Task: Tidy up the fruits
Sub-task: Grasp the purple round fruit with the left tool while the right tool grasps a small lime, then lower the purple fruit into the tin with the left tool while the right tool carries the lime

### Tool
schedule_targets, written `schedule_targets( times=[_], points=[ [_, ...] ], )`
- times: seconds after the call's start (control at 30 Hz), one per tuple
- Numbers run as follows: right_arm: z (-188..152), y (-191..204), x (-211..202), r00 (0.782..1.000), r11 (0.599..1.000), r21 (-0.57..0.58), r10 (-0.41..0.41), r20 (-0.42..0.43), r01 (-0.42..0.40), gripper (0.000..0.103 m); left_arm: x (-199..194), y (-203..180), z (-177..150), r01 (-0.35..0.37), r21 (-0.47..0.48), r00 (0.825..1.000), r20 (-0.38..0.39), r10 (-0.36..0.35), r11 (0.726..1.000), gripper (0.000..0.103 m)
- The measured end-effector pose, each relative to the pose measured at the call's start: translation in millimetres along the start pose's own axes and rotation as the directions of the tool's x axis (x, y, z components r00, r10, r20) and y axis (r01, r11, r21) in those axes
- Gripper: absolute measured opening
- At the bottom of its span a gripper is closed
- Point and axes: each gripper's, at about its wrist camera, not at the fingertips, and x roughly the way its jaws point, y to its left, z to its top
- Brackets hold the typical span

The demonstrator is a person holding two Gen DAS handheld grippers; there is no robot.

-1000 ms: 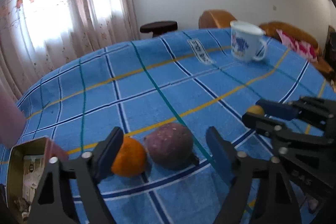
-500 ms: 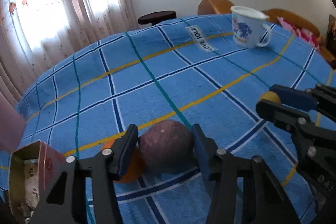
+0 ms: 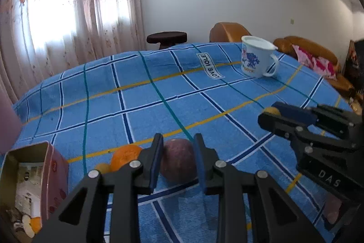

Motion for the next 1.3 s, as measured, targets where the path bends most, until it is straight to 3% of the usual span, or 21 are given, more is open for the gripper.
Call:
schedule_targets(
  times=[0.07, 0.13, 0.17, 0.37, 0.5, 0.6, 0.73, 1.0, 1.3],
  points=[
    [-0.1, -0.4, 0.7, 1.000, 1.000, 0.001, -0.005, -0.003, 0.005, 0.029, -1.0, 3.2, -0.3, 0.018, -0.016, 1.000, 0.003, -0.018, 1.000, 0.050],
    [0.1, 0.4, 1.0, 1.000, 1.000, -0.002, -0.007, -0.004, 0.007, 0.029, -0.2, 1.1, -1.2, 0.010, -0.007, 1.000, -0.005, -0.010, 1.000, 0.089],
    [0.1, 0.4, 1.0, 1.000, 1.000, -0.002, -0.007, -0.004, 0.007, 0.029, 2.4, -2.5, -1.2, 0.006, 0.010, 1.000, -0.017, -0.006, 1.000, 0.093],
    [-0.2, -3.7, 1.4, 1.000, 1.000, 0.016, 0.000, -0.001, 0.000, 0.029, 24.3, -16.8, -1.2, -0.001, 0.082, 0.993, -0.119, 0.011, 0.997, 0.087],
    [-0.6, -4.2, 1.4, 1.000, 1.000, 0.017, 0.001, 0.000, -0.001, 0.029, 32.4, -31.5, -2.9, -0.042, 0.170, 0.987, -0.147, 0.067, 0.984, 0.069],
    [-0.9, -6.4, 1.2, 1.000, 1.000, 0.028, 0.006, 0.002, -0.006, 0.029, 33.7, -38.5, -4.1, -0.072, 0.213, 0.984, -0.143, 0.104, 0.974, 0.068],
    [-0.6, -7.5, -1.0, 1.000, 0.999, 0.036, 0.005, 0.011, -0.005, 0.029, 28.6, -32.8, -3.3, -0.037, 0.177, 0.988, -0.140, 0.063, 0.984, 0.067],
    [-1.7, -4.1, -10.7, 0.999, 1.000, 0.020, -0.001, 0.051, 0.000, 0.029, -0.4, -24.3, -5.5, 0.011, 0.090, 0.999, -0.043, -0.007, 0.996, 0.067],
    [-3.6, 4.1, -26.4, 0.992, 1.000, -0.022, -0.007, 0.129, 0.009, 0.029, -26.8, -8.6, -11.6, -0.008, 0.024, 0.998, 0.067, 0.006, 1.000, 0.067]
  ],
)
